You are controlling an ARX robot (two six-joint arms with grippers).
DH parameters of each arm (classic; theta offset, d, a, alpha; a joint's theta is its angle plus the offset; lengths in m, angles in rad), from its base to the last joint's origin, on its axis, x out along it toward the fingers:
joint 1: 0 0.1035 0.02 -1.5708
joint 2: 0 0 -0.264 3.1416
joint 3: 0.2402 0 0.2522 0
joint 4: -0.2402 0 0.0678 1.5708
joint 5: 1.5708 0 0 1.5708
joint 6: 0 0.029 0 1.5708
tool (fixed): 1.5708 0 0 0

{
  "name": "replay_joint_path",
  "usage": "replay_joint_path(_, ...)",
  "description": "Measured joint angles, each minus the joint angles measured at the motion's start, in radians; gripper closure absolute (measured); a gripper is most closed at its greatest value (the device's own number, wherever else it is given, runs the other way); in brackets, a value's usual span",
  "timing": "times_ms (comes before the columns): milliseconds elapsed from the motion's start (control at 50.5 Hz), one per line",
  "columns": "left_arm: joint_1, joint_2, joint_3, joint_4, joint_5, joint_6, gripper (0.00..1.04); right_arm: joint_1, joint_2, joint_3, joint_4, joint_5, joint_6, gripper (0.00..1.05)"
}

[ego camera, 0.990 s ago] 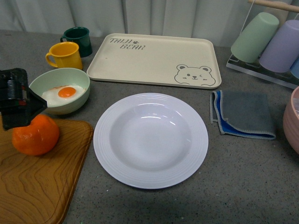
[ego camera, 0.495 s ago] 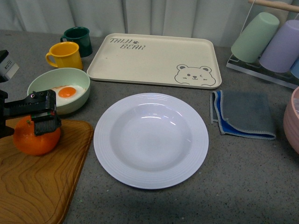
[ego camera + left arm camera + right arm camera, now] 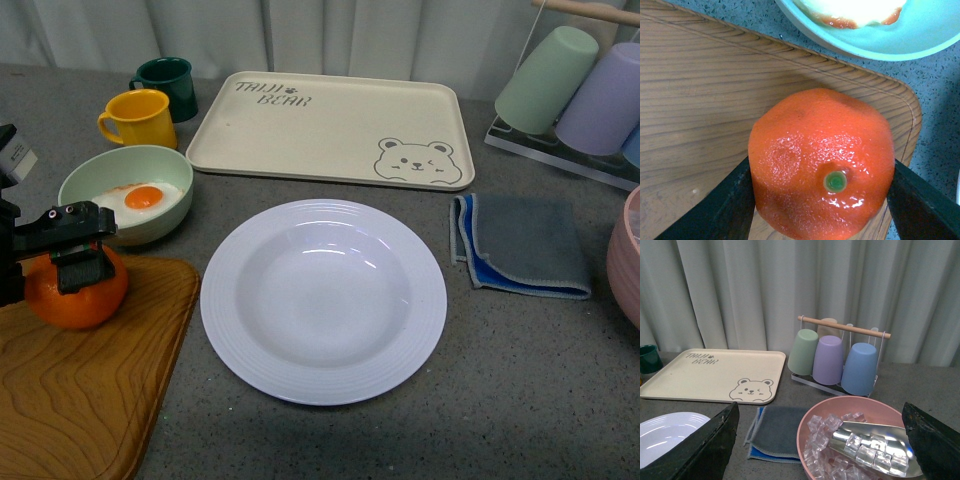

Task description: Place orange and plate with both arms

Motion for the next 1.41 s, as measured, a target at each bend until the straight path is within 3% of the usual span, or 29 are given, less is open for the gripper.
replay_joint_path(198,-0.021,-0.054,0.000,-0.027,0.006,-0.004,0.45,0.000,0.000,0.000,0.000,0.000,0.000,0.09)
replay_joint_path(594,-0.306,-0.064,0.137,-0.051,-0.036,-0.029,0.46,0.000,0.000,0.000,0.000,0.000,0.000,0.09)
replay_joint_path(891,-0.435,0.088,0.235,-0.050,-0.052,-0.034,0.46,0.000,0.000,0.000,0.000,0.000,0.000,0.09)
replay_joint_path(1406,-0.470,0.222,0.308,-0.053,-0.075,-0.048,0.46,0.000,0.000,0.000,0.000,0.000,0.000,0.09)
